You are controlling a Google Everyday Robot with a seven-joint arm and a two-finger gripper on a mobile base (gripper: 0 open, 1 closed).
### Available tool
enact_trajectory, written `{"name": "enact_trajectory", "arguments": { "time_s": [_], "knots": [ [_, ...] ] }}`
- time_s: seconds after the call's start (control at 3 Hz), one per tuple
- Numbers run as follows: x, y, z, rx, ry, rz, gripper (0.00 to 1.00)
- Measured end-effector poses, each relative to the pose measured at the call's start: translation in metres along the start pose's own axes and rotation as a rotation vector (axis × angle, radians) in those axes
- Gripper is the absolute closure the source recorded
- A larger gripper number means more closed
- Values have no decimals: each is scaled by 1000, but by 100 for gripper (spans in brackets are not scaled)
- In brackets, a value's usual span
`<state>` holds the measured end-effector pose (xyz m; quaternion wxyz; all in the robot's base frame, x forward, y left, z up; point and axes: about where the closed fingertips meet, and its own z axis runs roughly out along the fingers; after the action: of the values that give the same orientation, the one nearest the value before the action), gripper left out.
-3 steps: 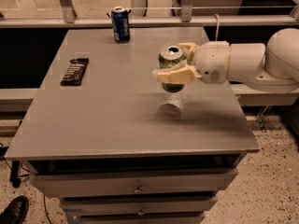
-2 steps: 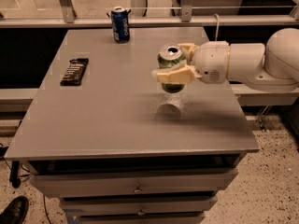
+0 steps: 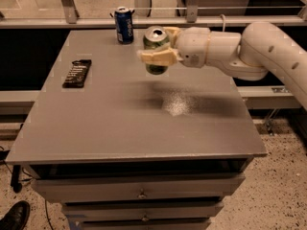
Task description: Move green can near rxbar chocolate
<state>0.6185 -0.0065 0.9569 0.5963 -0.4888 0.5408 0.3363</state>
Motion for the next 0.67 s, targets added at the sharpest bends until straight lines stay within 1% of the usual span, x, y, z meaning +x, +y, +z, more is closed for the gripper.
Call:
{"name": "enact_trajectory", "arguments": {
  "time_s": [0.33,0.67],
  "knots": [
    [-8,-35,56,-40,-38,-1,100],
    [-5,-50,104,-79,-57,32,100]
  ]
}}
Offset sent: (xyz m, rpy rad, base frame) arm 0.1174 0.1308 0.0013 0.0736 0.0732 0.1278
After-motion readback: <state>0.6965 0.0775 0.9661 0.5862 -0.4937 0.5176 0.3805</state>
